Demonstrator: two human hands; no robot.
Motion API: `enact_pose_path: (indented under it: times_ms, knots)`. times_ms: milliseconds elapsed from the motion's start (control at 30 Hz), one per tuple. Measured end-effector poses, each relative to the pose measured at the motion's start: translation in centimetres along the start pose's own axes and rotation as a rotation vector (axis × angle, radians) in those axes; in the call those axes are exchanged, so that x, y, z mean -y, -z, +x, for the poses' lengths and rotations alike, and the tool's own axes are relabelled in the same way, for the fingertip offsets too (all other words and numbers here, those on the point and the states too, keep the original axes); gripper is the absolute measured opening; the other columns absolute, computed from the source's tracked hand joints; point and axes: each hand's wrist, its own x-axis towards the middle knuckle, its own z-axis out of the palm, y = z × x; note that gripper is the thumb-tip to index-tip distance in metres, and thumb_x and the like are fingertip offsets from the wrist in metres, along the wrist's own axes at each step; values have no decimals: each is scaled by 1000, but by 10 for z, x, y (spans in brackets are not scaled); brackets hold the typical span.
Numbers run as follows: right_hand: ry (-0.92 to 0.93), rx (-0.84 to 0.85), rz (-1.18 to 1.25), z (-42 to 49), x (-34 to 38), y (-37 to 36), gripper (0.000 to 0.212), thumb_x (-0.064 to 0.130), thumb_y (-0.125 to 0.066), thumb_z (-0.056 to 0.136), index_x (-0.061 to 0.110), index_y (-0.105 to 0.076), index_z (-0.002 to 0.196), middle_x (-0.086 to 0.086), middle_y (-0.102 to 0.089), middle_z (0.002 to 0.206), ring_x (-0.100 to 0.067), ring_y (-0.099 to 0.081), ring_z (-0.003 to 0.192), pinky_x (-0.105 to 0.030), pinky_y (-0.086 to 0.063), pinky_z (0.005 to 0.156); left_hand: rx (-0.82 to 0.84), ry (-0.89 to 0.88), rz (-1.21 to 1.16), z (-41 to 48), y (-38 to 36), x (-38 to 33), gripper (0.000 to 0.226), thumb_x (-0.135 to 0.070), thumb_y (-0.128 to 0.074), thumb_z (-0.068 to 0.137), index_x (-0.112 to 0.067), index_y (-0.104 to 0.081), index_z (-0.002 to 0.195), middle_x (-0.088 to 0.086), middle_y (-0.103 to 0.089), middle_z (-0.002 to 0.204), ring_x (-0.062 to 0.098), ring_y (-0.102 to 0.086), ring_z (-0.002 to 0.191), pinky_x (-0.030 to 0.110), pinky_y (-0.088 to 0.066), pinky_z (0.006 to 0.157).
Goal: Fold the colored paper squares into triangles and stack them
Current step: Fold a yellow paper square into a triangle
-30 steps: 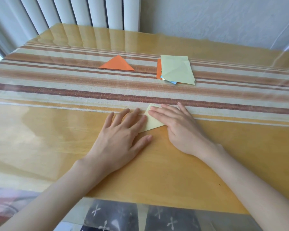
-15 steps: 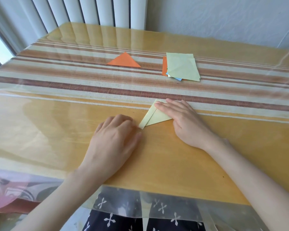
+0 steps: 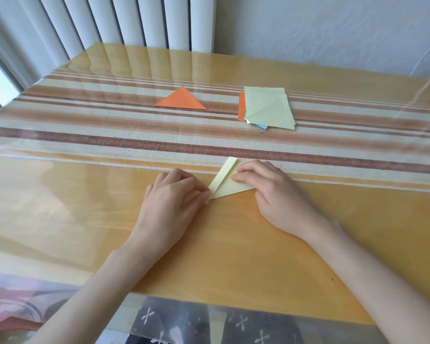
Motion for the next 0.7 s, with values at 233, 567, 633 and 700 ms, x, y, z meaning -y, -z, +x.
enact_pose_path:
  times_ms: [233,567,633,700]
  knots:
    - [46,-70,-66,1,4,0,47,7,-31,85,9,-68,114,-6,-63,116,-23,-54,108,-38,-44,94,168,-216,122,-8,15,12,41,-47,-38,90,-37,-69,114,-15,-57,118,12,-46,106,35,-39,88]
    - [238,7,-92,18,0,0,33,33,-51,91,14,-74,105,0,-70,113,-21,-66,98,-36,-52,85,183,-238,48,-3,18,16,40,-46,-44,86,-30,-70,111,-20,-58,120,7,-52,109,43,-42,96]
    - [321,-38,-154,18,-1,0,29,28,-54,91,11,-75,102,-2,-72,110,-22,-69,95,-38,-57,78,184,-235,23,-1,17,18,40,-49,-46,86,-28,-71,109,-22,-58,120,7,-54,110,46,-43,96]
    - [383,-63,-210,16,-2,-2,26,23,-56,90,9,-76,100,-4,-72,108,-22,-70,96,-38,-59,74,178,-248,14,0,16,20,40,-52,-48,86,-27,-72,107,-24,-58,118,7,-55,108,47,-45,93]
